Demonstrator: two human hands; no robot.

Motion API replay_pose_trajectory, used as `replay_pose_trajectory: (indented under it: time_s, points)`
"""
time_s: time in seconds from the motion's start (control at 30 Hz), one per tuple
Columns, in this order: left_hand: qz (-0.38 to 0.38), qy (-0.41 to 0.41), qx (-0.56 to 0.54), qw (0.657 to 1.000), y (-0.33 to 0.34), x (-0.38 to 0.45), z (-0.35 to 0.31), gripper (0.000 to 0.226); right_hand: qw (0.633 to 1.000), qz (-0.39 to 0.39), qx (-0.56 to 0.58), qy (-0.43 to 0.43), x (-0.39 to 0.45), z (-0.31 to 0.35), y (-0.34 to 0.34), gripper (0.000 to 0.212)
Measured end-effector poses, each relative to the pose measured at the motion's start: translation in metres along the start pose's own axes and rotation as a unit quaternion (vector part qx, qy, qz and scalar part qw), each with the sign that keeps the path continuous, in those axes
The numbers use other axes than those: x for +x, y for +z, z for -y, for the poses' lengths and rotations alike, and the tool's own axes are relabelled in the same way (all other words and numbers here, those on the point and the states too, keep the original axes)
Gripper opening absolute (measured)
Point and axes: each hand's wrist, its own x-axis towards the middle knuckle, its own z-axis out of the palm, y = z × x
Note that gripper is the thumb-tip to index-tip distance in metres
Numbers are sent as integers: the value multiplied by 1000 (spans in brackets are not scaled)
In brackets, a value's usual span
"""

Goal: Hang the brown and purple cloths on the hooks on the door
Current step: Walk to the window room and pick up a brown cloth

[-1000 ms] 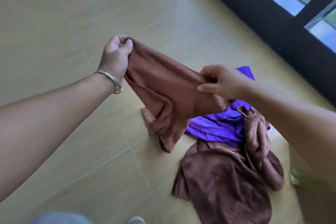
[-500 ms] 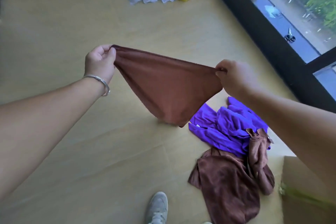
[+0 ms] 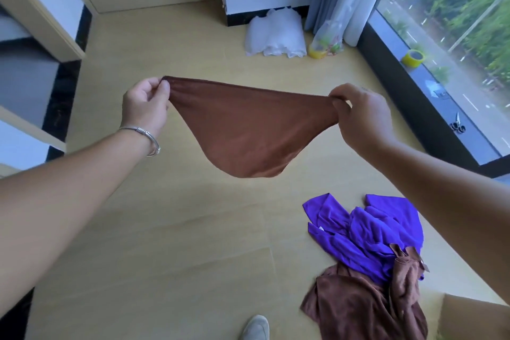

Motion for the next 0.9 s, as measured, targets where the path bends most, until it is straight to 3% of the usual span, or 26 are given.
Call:
replay_pose_trajectory:
  time_s: [0.13,0.27,0.6,0.9]
  points:
    - [1,-12,35,999,-38,-46,15,15,998,54,37,-20,-48,11,1,28]
    - [-2,-33,80,996,-72,-120,64,13,991,125,34,-28,-126,-7,9,20]
    - [85,-187,149,967,-113,-323,216,12,960,281,-6,4,-322,-73,43,22]
    - [114,-285,144,941,-106,-370,317,12,929,357,-67,72,-400,-117,99,28]
